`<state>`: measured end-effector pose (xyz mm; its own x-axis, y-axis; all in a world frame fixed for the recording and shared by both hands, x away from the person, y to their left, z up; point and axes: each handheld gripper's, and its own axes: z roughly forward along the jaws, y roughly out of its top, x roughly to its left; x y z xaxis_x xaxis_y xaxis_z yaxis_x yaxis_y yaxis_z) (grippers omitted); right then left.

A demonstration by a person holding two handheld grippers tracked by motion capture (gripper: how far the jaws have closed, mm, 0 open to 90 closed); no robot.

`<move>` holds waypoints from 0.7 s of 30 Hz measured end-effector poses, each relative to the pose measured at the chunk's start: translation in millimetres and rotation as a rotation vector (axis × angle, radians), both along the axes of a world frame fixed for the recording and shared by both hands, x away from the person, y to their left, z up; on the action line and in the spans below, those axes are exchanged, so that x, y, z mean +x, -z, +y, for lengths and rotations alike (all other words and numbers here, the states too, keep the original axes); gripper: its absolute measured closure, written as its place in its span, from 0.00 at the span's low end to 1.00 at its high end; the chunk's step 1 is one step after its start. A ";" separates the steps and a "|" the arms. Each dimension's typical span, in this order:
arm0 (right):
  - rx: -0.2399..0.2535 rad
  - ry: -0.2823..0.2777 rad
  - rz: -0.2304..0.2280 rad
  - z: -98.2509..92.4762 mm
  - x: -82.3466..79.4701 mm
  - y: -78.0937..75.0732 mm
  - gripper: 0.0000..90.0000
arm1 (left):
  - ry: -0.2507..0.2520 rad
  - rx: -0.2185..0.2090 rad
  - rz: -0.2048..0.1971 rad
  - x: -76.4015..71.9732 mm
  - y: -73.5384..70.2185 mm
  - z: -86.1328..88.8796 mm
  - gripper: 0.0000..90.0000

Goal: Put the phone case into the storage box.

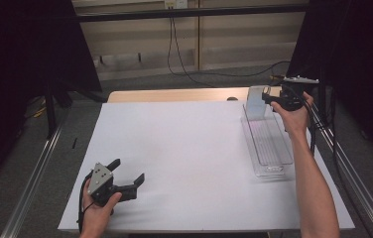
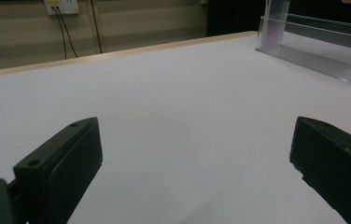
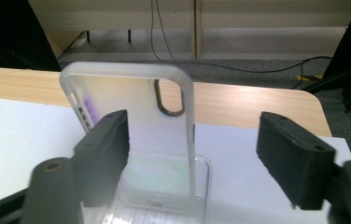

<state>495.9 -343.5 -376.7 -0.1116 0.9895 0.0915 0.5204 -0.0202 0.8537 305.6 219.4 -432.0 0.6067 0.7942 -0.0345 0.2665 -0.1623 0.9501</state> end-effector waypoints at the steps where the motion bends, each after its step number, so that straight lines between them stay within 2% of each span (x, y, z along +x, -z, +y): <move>1: 0.005 0.005 0.002 -0.5 -0.2 0.2 0.23 | -0.001 -0.001 0.000 -0.1 0.0 -0.1 0.03; 5: 0.024 0.007 0.005 -1.4 -0.5 0.2 0.10 | -0.001 -0.004 -0.003 -0.2 -0.4 -0.4 0.03; 9: 0.009 -0.008 0.000 -0.5 -2.2 0.8 0.03 | -0.007 -0.001 0.000 0.7 0.0 0.2 0.03; 12: 0.023 -0.001 -0.008 -1.5 -4.8 0.0 0.05 | -0.007 -0.003 -0.002 0.9 -0.7 0.0 0.03; 17: 0.044 -0.032 -0.039 -1.8 -11.0 -1.7 0.06 | -0.009 -0.008 -0.006 1.6 -1.7 -1.3 0.03; 18: 0.040 -0.047 -0.044 -1.3 -11.9 -3.0 0.06 | -0.008 -0.007 -0.003 1.9 -1.4 -1.4 0.03; 21: 0.033 -0.045 -0.056 0.2 -14.0 -6.6 0.08 | -0.018 -0.005 -0.013 2.6 -1.3 -1.8 0.03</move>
<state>481.8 -343.4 -370.2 -0.1614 0.9800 0.1166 0.4725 -0.0270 0.8809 308.2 217.6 -430.6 0.5923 0.8051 -0.0308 0.2569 -0.1524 0.9543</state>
